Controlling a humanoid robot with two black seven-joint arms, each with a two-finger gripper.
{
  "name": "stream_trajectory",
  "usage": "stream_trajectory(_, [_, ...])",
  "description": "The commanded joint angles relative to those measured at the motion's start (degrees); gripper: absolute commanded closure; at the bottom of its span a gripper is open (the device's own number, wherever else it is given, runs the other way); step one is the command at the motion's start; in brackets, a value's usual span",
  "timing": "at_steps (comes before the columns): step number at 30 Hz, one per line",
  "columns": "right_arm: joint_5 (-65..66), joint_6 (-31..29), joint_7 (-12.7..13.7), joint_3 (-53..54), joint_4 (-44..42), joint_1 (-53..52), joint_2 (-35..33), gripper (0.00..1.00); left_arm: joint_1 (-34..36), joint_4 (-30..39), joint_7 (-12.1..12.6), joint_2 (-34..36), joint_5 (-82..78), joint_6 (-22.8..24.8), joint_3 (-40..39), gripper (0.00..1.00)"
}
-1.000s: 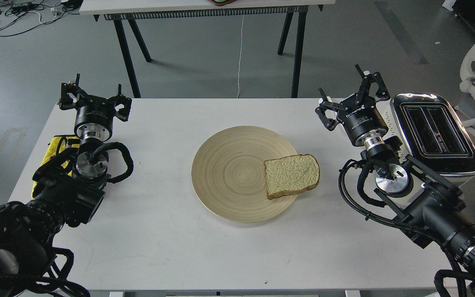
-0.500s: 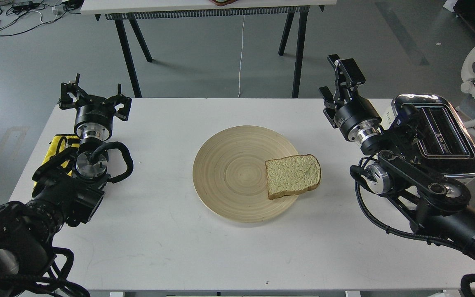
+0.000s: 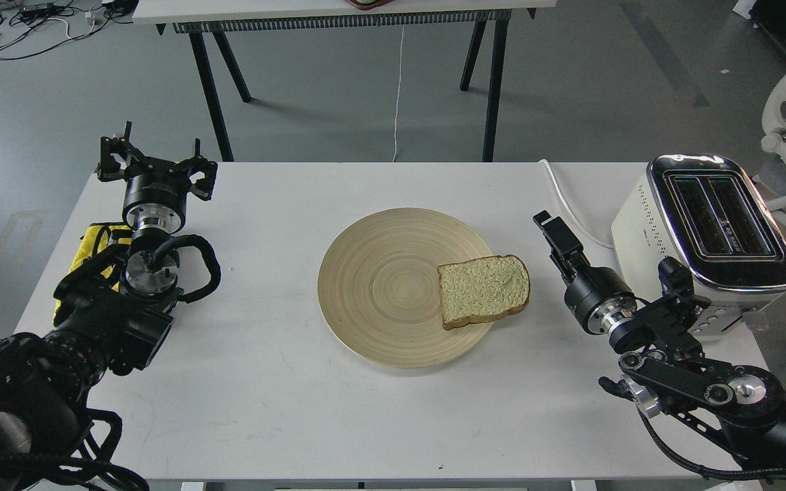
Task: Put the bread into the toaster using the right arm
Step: 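Move the right gripper toward the bread slice on the wooden plate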
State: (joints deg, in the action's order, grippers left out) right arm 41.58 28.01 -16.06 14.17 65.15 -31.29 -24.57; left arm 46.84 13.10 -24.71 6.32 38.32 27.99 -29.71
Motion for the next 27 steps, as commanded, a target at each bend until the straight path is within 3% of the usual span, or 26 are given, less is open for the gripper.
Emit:
stream_trajectory(1, [-0.1, 0.0, 0.0, -0.6, -0.7, 2.0, 1.4, 0.02, 0.0, 0.1, 0.0, 0.0, 0.0, 0.0, 0.0, 0.0])
stream_trajectory(11, [0.3, 0.0, -0.6, -1.0, -0.7, 3.5, 4.7, 0.07, 0.0, 0.0, 0.0, 0.0, 0.0, 0.0, 0.0, 0.0])
stream_trajectory(22, [0.3, 0.0, -0.6, -1.8, -0.5, 3.5, 4.7, 0.53, 0.0, 0.0, 0.0, 0.0, 0.0, 0.0, 0.0, 0.0])
stream_trajectory(27, [0.3, 0.0, -0.6, -2.2, -0.5, 3.6, 4.6, 0.69, -0.1, 0.0, 0.0, 0.0, 0.0, 0.0, 0.0, 0.0])
